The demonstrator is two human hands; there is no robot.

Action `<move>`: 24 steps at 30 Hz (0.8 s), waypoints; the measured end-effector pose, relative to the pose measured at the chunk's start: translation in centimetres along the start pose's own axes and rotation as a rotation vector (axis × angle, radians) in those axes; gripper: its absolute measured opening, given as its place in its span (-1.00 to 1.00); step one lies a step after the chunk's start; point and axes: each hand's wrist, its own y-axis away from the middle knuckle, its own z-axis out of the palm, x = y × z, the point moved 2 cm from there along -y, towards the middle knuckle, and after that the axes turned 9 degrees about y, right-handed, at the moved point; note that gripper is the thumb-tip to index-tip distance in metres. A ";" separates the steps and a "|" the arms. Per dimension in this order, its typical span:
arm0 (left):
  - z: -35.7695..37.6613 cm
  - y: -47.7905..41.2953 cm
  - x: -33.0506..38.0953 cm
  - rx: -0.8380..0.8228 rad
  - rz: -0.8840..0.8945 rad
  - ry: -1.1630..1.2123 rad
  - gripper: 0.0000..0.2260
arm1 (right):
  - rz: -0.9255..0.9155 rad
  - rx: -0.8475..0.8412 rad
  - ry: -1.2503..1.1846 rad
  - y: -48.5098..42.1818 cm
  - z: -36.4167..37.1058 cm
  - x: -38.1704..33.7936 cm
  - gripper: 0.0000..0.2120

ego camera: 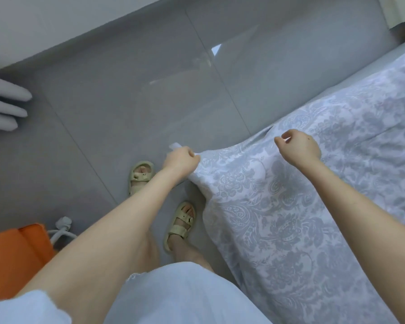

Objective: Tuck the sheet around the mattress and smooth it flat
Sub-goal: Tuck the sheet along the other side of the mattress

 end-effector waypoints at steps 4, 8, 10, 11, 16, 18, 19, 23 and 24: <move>-1.1 -3.1 4.7 -0.033 0.083 0.019 -0.86 | 0.094 -0.016 -0.028 -2.6 -0.2 -0.1 -0.60; -3.3 -6.5 9.4 -0.084 0.137 -0.045 -0.85 | 0.051 0.023 0.184 -6.1 -1.2 -1.0 -0.66; -4.4 -8.6 11.5 -0.113 0.178 -0.106 -0.83 | -0.072 0.021 0.408 -8.5 -1.3 -1.5 -0.69; -5.1 -9.7 12.5 -0.119 0.201 -0.134 -0.82 | -0.125 0.011 0.501 -9.8 -1.2 -1.6 -0.71; -7.0 -14.9 16.7 -0.126 0.285 -0.249 -0.79 | -0.134 -0.024 0.677 -16.8 -1.3 -1.4 -0.75; -6.2 -16.6 18.3 -0.172 0.295 -0.283 -0.79 | -0.142 -0.093 0.769 -19.8 -1.4 -0.5 -0.69; -5.6 -17.3 19.1 -0.200 0.297 -0.298 -0.80 | -0.158 -0.156 0.825 -21.2 -1.5 0.0 -0.66; -1.7 -19.9 22.7 -0.298 0.281 -0.334 -0.81 | -0.251 -0.464 0.904 -24.3 -1.7 3.1 -0.64; -0.6 -20.3 23.8 -0.323 0.268 -0.340 -0.81 | -0.293 -0.490 0.859 -24.3 -1.7 3.9 -0.68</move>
